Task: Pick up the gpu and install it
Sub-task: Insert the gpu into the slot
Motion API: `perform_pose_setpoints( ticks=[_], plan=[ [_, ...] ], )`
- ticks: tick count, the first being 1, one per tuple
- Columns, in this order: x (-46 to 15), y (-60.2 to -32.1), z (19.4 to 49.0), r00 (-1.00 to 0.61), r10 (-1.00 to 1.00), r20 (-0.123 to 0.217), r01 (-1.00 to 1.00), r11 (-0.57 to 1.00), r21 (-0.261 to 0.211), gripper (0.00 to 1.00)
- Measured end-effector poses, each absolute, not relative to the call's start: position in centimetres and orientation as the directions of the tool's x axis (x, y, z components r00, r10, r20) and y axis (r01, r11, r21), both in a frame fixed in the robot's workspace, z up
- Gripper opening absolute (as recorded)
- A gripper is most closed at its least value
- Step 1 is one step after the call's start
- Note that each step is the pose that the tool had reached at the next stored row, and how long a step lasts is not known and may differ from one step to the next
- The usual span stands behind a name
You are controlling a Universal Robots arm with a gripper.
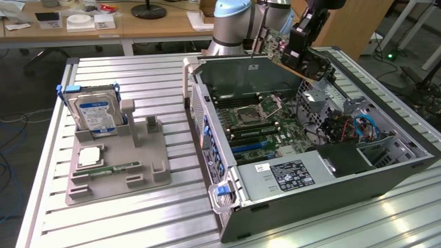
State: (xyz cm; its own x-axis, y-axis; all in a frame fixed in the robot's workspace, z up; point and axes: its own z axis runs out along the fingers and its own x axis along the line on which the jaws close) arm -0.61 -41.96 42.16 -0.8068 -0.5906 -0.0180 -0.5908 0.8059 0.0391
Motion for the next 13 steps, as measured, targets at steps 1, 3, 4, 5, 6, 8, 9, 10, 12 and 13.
perform_pose_setpoints(
  ticks=[1, 3, 4, 5, 6, 8, 9, 10, 12, 13],
  plan=[
    [-0.61, -41.96, 42.16, -0.800, -0.599, -0.018, -0.599, 0.799, 0.039, 0.28],
    [-0.62, -41.96, 42.16, -0.786, -0.618, -0.018, -0.618, 0.785, 0.039, 0.28],
    [-0.62, -41.96, 42.16, -0.778, -0.628, -0.018, -0.628, 0.777, 0.039, 0.28],
    [-0.61, -41.96, 42.16, -0.771, -0.637, -0.018, -0.637, 0.770, 0.039, 0.28],
    [-0.62, -41.96, 42.16, -0.755, -0.656, -0.018, -0.656, 0.754, 0.039, 0.28],
    [-0.61, -41.96, 42.16, -0.728, -0.685, -0.018, -0.685, 0.727, 0.039, 0.28],
    [-0.61, -41.96, 42.16, -0.719, -0.695, -0.018, -0.695, 0.718, 0.039, 0.28],
    [-0.61, -41.96, 42.16, -0.709, -0.705, -0.018, -0.705, 0.709, 0.039, 0.28],
    [-0.61, -41.97, 42.16, -0.689, -0.724, -0.018, -0.724, 0.688, 0.039, 0.28],
    [-0.62, -41.97, 42.16, -0.678, -0.735, -0.018, -0.735, 0.677, 0.039, 0.28]
  ],
)
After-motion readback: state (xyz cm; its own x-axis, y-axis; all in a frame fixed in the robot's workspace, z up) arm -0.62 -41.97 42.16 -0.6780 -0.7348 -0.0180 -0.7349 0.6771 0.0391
